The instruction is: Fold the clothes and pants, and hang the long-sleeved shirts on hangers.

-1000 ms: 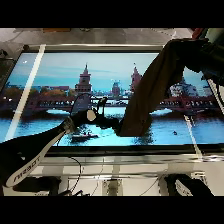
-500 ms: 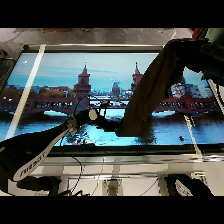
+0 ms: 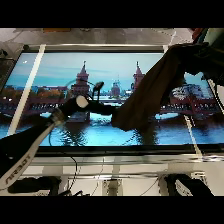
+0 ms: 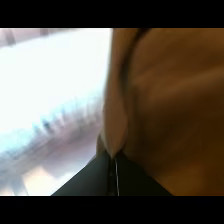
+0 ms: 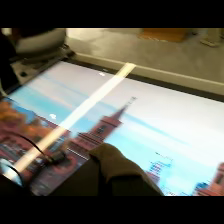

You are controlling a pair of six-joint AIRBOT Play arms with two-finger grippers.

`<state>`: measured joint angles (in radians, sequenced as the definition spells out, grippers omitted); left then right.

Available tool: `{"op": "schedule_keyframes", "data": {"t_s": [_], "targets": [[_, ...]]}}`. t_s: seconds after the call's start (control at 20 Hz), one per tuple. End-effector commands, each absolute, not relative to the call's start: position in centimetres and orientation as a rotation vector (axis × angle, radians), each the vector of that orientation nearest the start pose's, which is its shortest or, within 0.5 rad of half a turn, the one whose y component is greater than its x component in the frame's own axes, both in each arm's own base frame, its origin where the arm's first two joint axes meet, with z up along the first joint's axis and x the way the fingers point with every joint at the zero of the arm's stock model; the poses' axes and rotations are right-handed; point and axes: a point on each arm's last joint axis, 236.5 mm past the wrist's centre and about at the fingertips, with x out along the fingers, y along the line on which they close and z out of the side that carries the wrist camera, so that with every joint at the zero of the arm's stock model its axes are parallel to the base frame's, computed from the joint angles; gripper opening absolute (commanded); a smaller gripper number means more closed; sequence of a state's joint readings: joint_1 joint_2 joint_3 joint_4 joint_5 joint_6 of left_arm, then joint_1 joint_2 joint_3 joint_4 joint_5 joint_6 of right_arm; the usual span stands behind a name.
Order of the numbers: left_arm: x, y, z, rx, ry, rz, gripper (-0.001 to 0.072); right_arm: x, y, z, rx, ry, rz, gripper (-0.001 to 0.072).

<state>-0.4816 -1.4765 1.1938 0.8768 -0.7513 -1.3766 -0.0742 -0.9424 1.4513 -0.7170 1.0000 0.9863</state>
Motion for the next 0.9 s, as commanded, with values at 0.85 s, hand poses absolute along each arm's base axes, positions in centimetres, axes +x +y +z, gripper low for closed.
{"op": "schedule_keyframes", "data": {"t_s": [0.85], "targets": [[29.0, 2.1, 44.5, 0.037, -0.126, 0.042, 0.0014, 34.1, 4.9, 36.6, -0.201, 0.248, 0.279, 0.0019]]}}
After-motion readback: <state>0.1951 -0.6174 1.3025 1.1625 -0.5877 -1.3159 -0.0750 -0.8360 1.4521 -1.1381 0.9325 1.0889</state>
